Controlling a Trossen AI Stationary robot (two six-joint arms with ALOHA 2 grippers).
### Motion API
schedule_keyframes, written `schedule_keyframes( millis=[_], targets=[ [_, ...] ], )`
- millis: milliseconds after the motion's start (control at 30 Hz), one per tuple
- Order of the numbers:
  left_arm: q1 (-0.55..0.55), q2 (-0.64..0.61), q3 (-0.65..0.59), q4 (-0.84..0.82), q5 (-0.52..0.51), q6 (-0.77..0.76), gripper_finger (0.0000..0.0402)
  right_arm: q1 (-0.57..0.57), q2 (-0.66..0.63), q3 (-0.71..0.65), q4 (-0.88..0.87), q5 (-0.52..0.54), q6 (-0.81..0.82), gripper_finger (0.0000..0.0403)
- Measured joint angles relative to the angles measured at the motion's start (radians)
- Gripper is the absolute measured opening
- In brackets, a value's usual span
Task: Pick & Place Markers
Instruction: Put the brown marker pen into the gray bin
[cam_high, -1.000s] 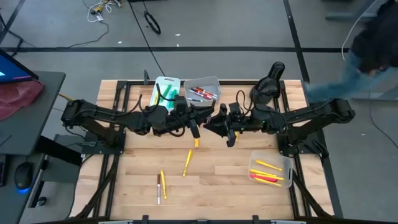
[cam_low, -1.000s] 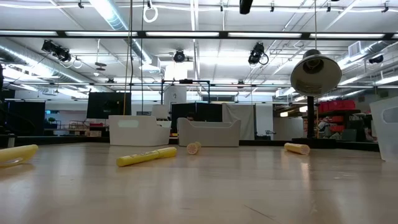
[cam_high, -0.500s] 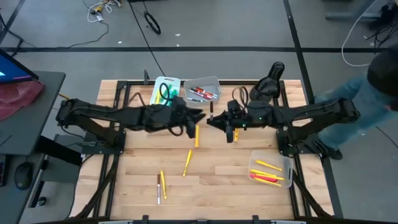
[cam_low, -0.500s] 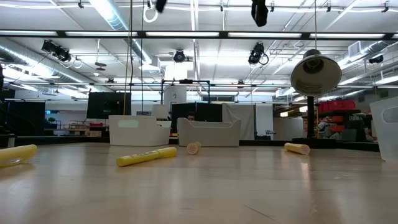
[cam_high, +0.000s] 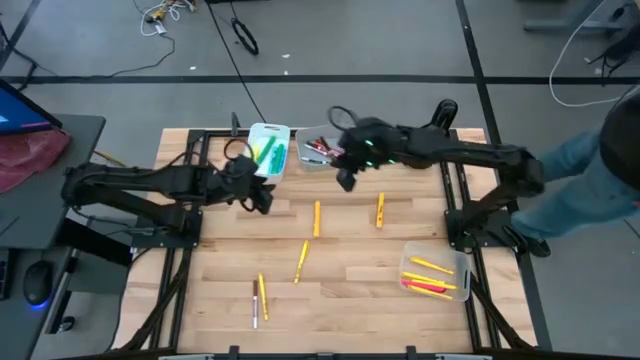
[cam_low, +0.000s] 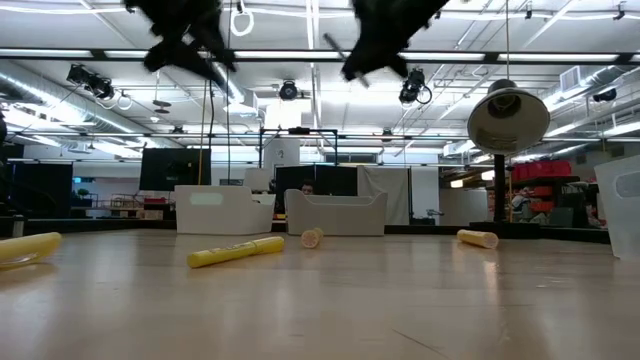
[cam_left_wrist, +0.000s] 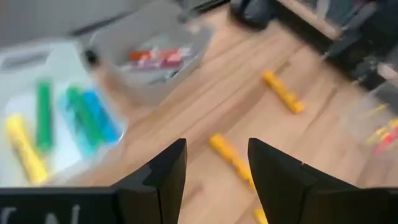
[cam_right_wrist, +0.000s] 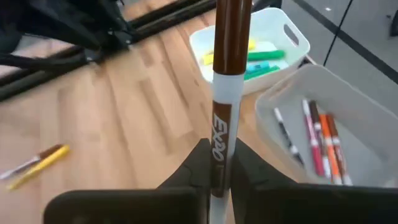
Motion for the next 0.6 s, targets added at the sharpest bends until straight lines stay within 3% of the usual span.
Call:
schedule_keyframes(
  millis=[133, 267, 600],
  targets=[
    [0.015, -0.103, -0.164, 0.071, 0.018, -0.079, 0.0171, -0.071, 0.178, 0.121, -0.055, -0.038, -0.103, 0.0020],
    [0.025, -0.178, -0.244, 0.077, 0.044, -0.116, 0.0167, -0.126, 0.345, 0.239, -0.066, -0.047, -0.191, 0.0020],
    [0.077, -0.280, -0.255, 0.106, 0.080, -0.043, 0.0167, -0.219, 0.630, 0.322, -0.048, -0.047, -0.281, 0.0035]
  ],
)
